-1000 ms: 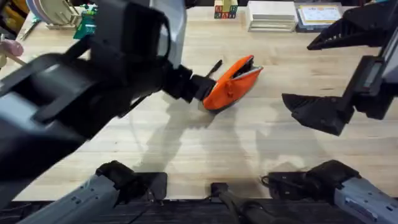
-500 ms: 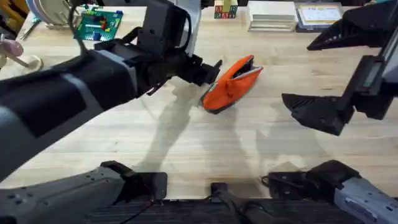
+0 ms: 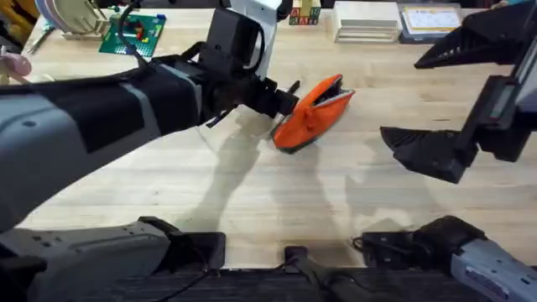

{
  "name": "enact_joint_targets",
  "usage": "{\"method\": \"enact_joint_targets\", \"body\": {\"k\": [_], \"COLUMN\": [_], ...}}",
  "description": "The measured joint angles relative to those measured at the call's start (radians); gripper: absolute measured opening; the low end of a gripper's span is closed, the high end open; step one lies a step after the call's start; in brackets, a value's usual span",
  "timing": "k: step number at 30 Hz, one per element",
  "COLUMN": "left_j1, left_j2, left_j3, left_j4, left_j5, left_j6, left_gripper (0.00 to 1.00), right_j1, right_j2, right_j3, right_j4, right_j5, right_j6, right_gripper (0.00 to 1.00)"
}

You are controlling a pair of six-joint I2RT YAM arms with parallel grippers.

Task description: Unzip the bag, pick up the pens from the table one at a time and place them inside, then zip the bag closed.

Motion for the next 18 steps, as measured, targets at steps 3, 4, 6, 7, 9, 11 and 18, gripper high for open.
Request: {"method": "enact_joint_targets", "body": {"k": [3, 4, 6, 7, 9, 11, 18], "left_j1": [0.0, 0.0, 0.0, 0.0, 0.0, 0.0, 0.0], "left_j2": [0.02, 0.03, 0.054, 0.067, 0.097, 0.125, 0.183], "left_j3": [0.0, 0.0, 0.0, 0.0, 0.0, 0.0, 0.0], "left_j4": [0.008, 0.013, 0.027, 0.037, 0.063, 0.085, 0.153], "left_j5": [0.0, 0.0, 0.0, 0.001, 0.001, 0.001, 0.0], "left_j6": [0.0, 0.0, 0.0, 0.0, 0.0, 0.0, 0.0], "left_gripper": [0.993, 0.993, 0.993, 0.993, 0.993, 0.993, 0.993], "right_j1": [0.0, 0.0, 0.0, 0.0, 0.0, 0.0, 0.0], "right_j2": [0.0, 0.0, 0.0, 0.0, 0.0, 0.0, 0.0], "right_j3": [0.0, 0.0, 0.0, 0.0, 0.0, 0.0, 0.0], "right_j4": [0.0, 0.0, 0.0, 0.0, 0.0, 0.0, 0.0], "right_j5": [0.0, 0.0, 0.0, 0.0, 0.0, 0.0, 0.0], "right_j6": [0.0, 0.0, 0.0, 0.0, 0.0, 0.0, 0.0], "right_gripper": [0.996, 0.996, 0.996, 0.996, 0.996, 0.996, 0.996]}}
